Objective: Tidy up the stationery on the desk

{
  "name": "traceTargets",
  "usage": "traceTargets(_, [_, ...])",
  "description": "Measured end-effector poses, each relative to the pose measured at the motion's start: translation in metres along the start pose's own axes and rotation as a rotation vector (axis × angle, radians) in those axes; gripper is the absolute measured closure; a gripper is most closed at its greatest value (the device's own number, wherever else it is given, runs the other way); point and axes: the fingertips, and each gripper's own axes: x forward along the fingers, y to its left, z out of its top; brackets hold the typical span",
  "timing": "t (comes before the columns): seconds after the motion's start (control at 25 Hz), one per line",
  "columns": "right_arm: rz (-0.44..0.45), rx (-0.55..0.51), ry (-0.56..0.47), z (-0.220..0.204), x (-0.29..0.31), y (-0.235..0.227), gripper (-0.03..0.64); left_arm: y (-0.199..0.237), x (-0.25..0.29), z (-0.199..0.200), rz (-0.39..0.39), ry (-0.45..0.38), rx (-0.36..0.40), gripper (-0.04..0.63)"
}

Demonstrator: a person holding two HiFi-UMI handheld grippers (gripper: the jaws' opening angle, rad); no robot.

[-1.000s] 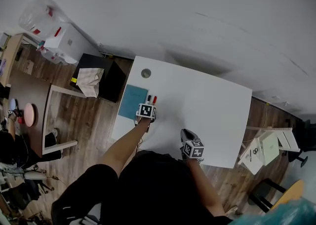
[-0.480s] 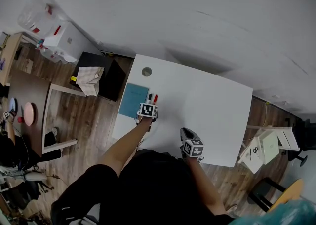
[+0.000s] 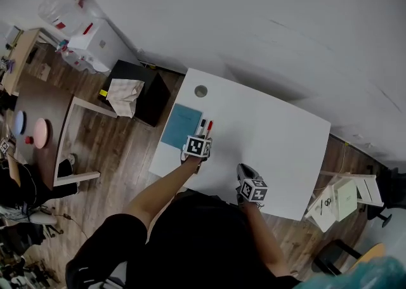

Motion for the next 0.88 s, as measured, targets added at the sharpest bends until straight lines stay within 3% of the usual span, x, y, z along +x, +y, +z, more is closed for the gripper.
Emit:
traceTargets(0.2, [-0.006, 0.001, -0.056, 0.017, -0.011, 0.013, 0.561, -0.028, -0.03, -0.017, -0.097, -0.108, 0.122, 0.48])
traceTargets(0.36, [-0.018, -0.014, -0.132, 0.039, -0.033, 0.033, 0.561, -0.06, -0.07, -0.021, -0.223, -0.255, 0.154, 0.566])
traceTargets(0.52, [-0.061, -0.066, -0.195, 0.056, -0.055, 0.06, 0.563, -0.093, -0.102, -0.03, -0.323, -0.342, 0.243, 0.581])
traceTargets(0.68, [-0.124, -0.06, -0.262, 0.075, -0.076, 0.083, 0.569, -0.131, -0.146, -0.018, -0.45, -0.514, 0.29, 0.581])
traceTargets(0.76, [-0.142, -0.081, -0.322, 0.087, -0.085, 0.097, 0.569, -0.136, -0.168, -0.01, -0.422, -0.59, 0.31, 0.581])
traceTargets(0.88, [-0.127, -0.187, -0.413, 0.104, -0.109, 0.122, 0.569, -0.14, -0.198, -0.002, -0.321, -0.684, 0.323, 0.581])
